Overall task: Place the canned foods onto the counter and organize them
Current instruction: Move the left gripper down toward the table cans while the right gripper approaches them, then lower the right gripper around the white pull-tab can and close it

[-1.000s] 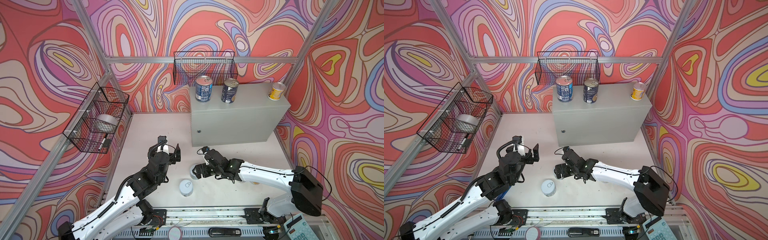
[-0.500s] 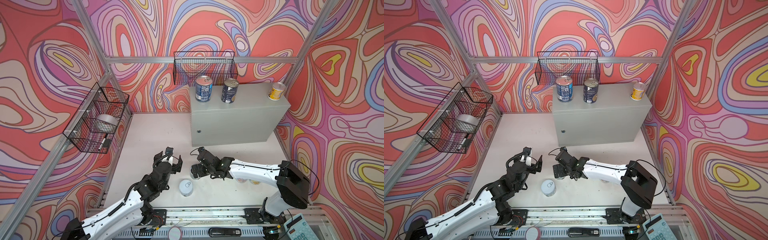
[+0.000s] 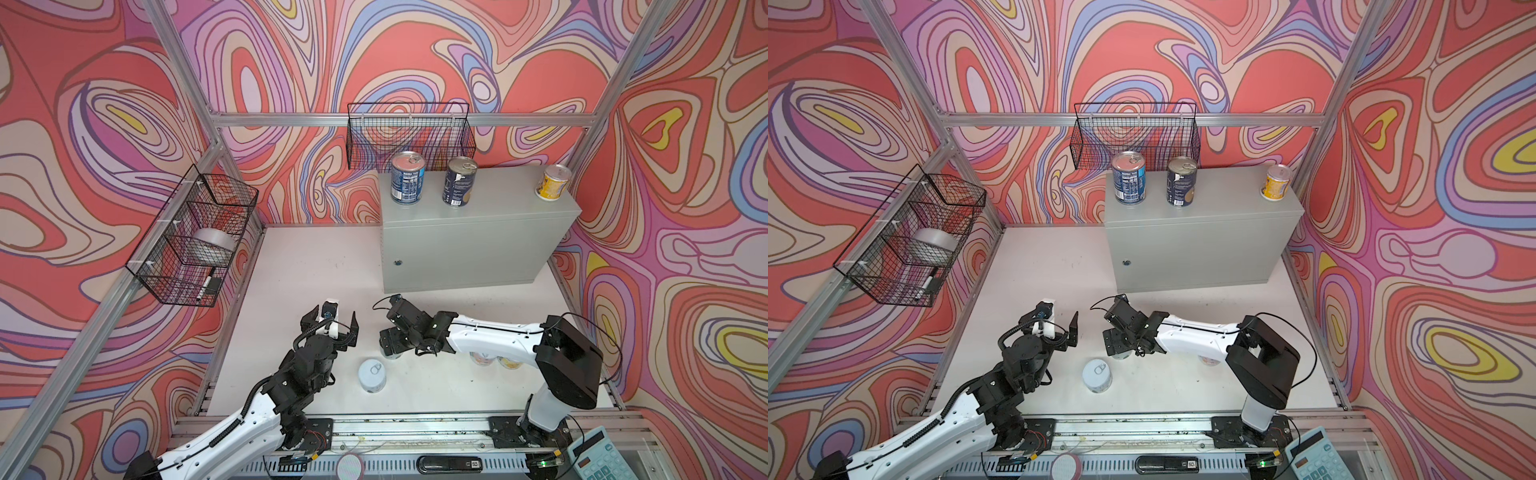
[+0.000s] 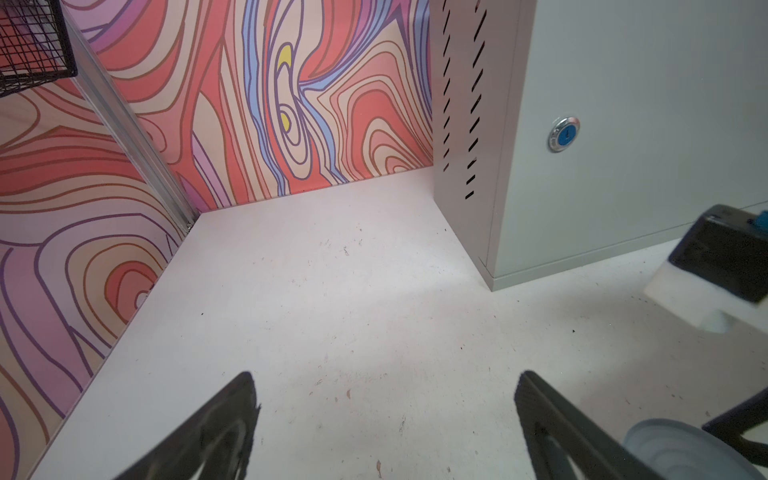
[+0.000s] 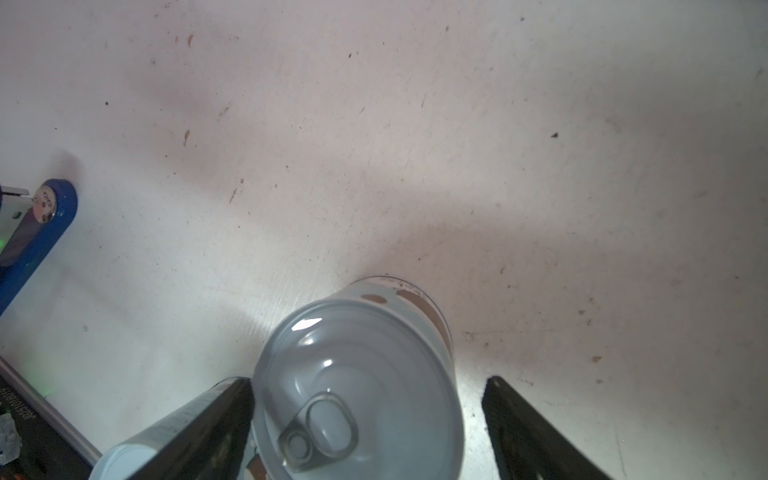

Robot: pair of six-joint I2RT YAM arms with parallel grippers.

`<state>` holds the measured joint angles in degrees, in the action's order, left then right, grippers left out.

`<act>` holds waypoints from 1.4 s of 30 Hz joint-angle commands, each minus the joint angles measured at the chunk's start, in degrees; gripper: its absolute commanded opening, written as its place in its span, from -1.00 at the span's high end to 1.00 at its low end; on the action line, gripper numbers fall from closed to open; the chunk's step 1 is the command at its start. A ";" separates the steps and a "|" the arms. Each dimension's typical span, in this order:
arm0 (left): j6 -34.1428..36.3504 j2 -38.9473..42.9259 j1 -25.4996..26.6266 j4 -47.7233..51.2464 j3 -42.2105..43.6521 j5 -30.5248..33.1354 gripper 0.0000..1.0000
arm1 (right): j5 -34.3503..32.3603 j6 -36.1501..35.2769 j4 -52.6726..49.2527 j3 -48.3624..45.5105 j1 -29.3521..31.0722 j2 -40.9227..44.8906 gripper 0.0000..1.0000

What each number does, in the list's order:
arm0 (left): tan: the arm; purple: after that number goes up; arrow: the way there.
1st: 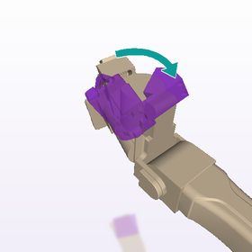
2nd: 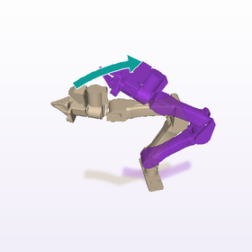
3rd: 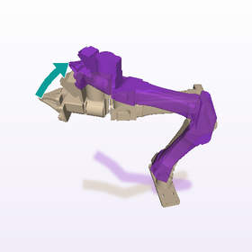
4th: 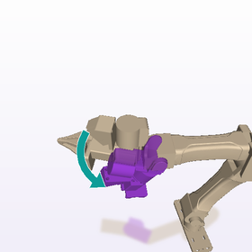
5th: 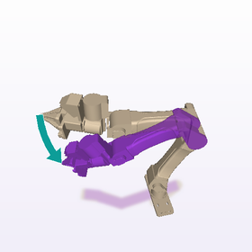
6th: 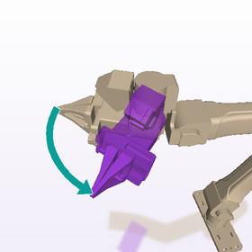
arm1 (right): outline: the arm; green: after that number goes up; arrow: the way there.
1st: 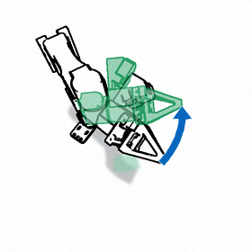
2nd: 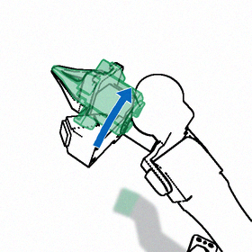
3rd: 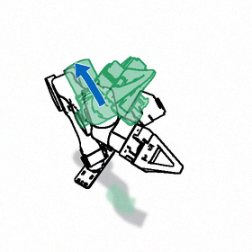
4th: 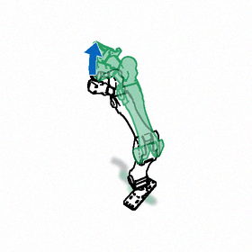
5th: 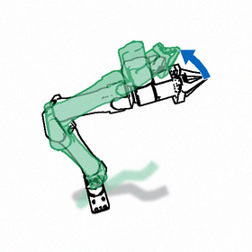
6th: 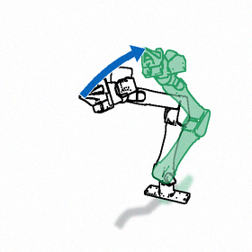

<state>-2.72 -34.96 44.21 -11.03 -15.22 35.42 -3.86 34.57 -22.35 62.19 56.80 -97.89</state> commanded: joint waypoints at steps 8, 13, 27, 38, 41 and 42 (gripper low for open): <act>1.70 -3.07 -0.08 -3.73 0.55 0.18 -1.00 | -2.56 -0.75 -3.15 1.75 0.41 -2.31 -0.77; 2.45 -3.14 -0.08 -5.24 1.37 0.42 -1.00 | -3.12 -0.40 -3.94 2.05 0.34 -1.39 -0.78; 2.11 -2.53 -0.08 -5.29 1.78 0.09 -1.00 | -0.96 0.06 -3.75 2.33 0.59 -1.34 -0.85; 2.03 -3.80 -0.08 -5.30 1.25 -0.20 -1.00 | -3.12 -0.86 -5.58 2.84 1.30 -2.65 -0.86; 2.02 -3.80 -0.08 -5.32 1.25 -0.26 -1.00 | -2.64 -0.86 -5.22 2.69 1.49 -2.42 -0.87; 2.05 -3.88 -0.08 -5.32 1.25 -0.22 -1.00 | -2.03 -0.92 -4.89 2.59 1.48 -2.14 -0.87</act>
<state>-1.06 -39.05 44.21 -14.83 -14.20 35.35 -5.72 34.46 -25.36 64.62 57.71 -99.13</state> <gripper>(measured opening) 0.999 0.934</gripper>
